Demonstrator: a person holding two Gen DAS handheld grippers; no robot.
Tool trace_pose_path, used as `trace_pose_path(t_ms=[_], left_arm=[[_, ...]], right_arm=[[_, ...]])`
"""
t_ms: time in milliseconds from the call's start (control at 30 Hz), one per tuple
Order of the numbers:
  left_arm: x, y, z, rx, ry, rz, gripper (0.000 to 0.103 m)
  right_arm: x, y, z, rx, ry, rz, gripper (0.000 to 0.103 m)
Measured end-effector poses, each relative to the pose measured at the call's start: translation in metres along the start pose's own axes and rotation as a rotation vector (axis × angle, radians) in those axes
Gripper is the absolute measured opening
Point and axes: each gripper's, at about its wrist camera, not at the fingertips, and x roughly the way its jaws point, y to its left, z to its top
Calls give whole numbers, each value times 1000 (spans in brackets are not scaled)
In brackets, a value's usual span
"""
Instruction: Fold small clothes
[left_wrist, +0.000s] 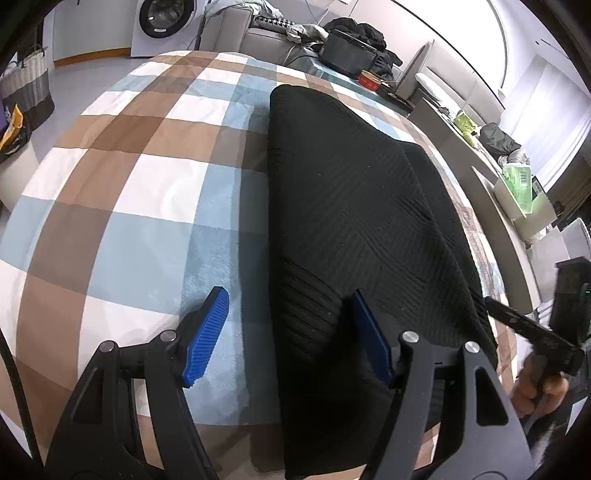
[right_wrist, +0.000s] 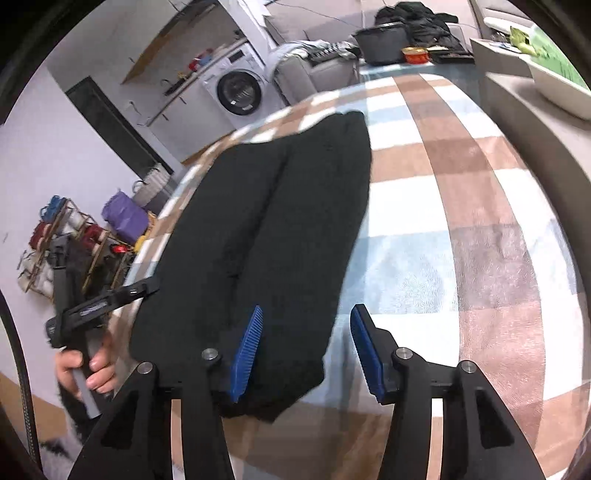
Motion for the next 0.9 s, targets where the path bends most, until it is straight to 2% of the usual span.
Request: trace_pose_path(t_ms=[67,133,167,233,267,467,567,633,700,867,900], left_arm=[[-1,-1,-3,7,-9,-20,63],[1,-5,-5,31,-13,-60,37],[3,-7,-4,39,-12,-69,36],[6,-9,0,55,-22,-67,28],[8,-9,2,54,-22,-66,28],[28,-6,41,23,-35,-32,28],[38,-1,54,-1,-33,-31,29],[37,0,55,-7,-31,-34,29],[32,0,50,7,-43,-15,34],[14,-3,31,43,-86,30,40],[11,-4,28,50,-93,47,46]], right_arm=[[7,1,0,2,-5,3,49],[12,7,3,-23,-12,15,35],[15,8,5,-20,-14,27,24],[25,12,11,-17,-20,39,16],[27,6,10,-14,-21,44,14],[48,20,39,-18,-42,2,13],[62,19,61,-8,-36,-59,13],[62,12,64,29,-12,-50,19],[53,5,59,52,-15,-54,32],[24,8,40,13,-55,-24,35],[18,10,35,-9,-67,-26,42]])
